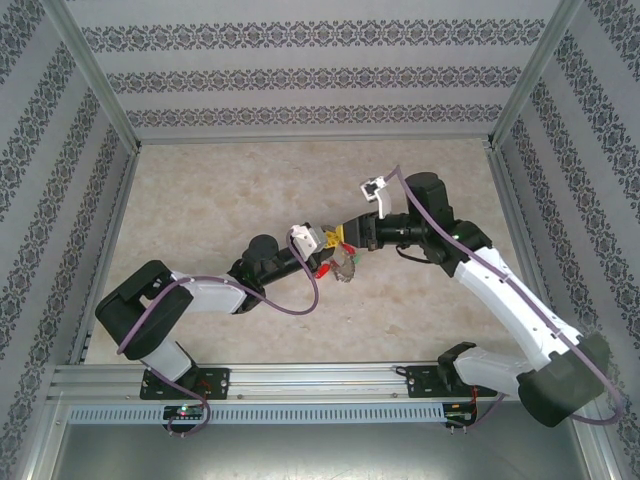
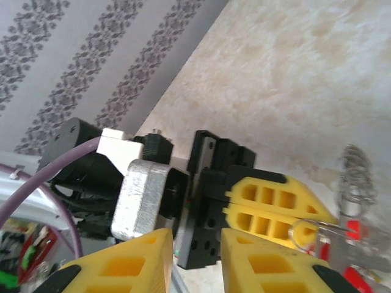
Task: Put the keys on the keyring
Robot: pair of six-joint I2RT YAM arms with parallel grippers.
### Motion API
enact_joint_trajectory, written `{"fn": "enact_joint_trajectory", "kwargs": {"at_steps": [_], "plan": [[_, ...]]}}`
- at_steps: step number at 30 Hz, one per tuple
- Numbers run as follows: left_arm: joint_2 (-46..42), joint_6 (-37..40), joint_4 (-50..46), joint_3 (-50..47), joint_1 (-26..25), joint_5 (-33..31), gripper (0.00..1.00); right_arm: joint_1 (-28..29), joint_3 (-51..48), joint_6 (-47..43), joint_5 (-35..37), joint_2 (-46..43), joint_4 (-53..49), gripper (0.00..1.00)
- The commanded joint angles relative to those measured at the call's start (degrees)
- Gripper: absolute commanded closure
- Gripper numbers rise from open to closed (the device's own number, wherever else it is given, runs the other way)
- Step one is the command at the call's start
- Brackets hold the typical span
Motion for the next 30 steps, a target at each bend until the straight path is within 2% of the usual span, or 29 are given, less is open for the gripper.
{"fn": "enact_joint_trajectory", "kwargs": {"at_steps": [1, 3, 4, 7, 11, 13, 19, 21, 30], "plan": [[-0.2, -1.1, 7.9, 1.8, 1.3, 3.1, 1.0, -3.9, -0.6, -4.6, 8.7, -4.2, -2.0, 0.73], [-0.9, -0.8, 7.3, 1.7, 1.7, 5.2, 1.0, -5.7, -2.7, -11.5, 14.2, -6.0, -2.5, 0.73], [-1.4, -0.5, 6.6, 1.8, 2.1, 6.7, 1.0, -6.4, -4.1, -16.2, 13.8, -6.6, -1.7, 0.73], [-3.0, 0.8, 3.5, 2.2, 2.4, 11.2, 1.0, -6.8, -6.9, -33.1, 5.3, -6.9, -1.1, 0.76], [-5.1, 2.8, -1.6, 2.9, 2.5, 15.9, 1.0, -6.4, -7.4, -49.6, -5.5, -6.7, -1.2, 0.8], [-5.9, 3.5, -3.7, 3.4, 2.5, 17.1, 1.0, -5.2, -7.3, -55.1, -5.3, -6.0, -1.7, 0.81], [-6.7, 4.2, -6.6, 4.2, 2.6, 19.3, 1.0, -3.1, -4.5, -60.4, -6.6, -1.7, -3.1, 0.8], [-6.8, 4.4, -7.1, 4.3, 2.6, 19.4, 1.0, -2.0, -3.9, -62.3, -3.9, -0.6, -4.4, 0.8], [-7.8, 5.4, -9.6, 4.6, 2.6, 19.7, 1.0, -1.3, -1.7, -69.4, -0.6, 1.8, -10.3, 0.78]]}}
